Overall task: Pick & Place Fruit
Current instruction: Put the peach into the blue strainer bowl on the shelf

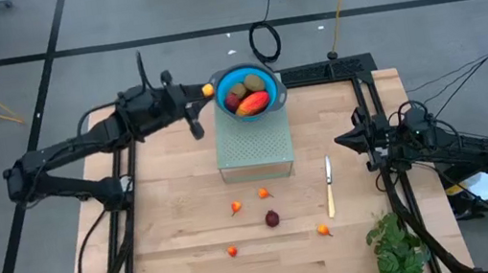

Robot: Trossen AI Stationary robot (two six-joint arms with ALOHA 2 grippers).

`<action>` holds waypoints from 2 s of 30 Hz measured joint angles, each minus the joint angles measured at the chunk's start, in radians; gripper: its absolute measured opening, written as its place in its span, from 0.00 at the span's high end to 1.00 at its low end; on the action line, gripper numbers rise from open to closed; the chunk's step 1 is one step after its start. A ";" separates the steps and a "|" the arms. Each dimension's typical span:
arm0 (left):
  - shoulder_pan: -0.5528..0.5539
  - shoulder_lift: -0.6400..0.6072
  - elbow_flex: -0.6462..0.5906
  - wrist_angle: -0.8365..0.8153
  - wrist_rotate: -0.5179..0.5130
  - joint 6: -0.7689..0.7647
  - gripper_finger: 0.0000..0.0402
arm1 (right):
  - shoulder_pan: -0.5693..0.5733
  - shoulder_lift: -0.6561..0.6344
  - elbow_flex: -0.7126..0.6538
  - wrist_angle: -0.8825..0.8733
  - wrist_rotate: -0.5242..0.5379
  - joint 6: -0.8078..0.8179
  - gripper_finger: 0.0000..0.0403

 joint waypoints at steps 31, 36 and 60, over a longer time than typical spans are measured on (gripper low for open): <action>0.190 0.037 0.000 0.001 0.162 -0.425 0.78 | 0.000 0.000 0.000 0.000 0.001 0.000 1.00; 0.197 0.087 0.000 0.030 0.179 -0.404 0.78 | 0.000 0.000 0.000 0.000 0.001 0.000 1.00; 0.258 0.375 0.384 -0.287 0.258 -0.202 0.78 | 0.000 0.000 0.000 0.001 0.132 -0.007 1.00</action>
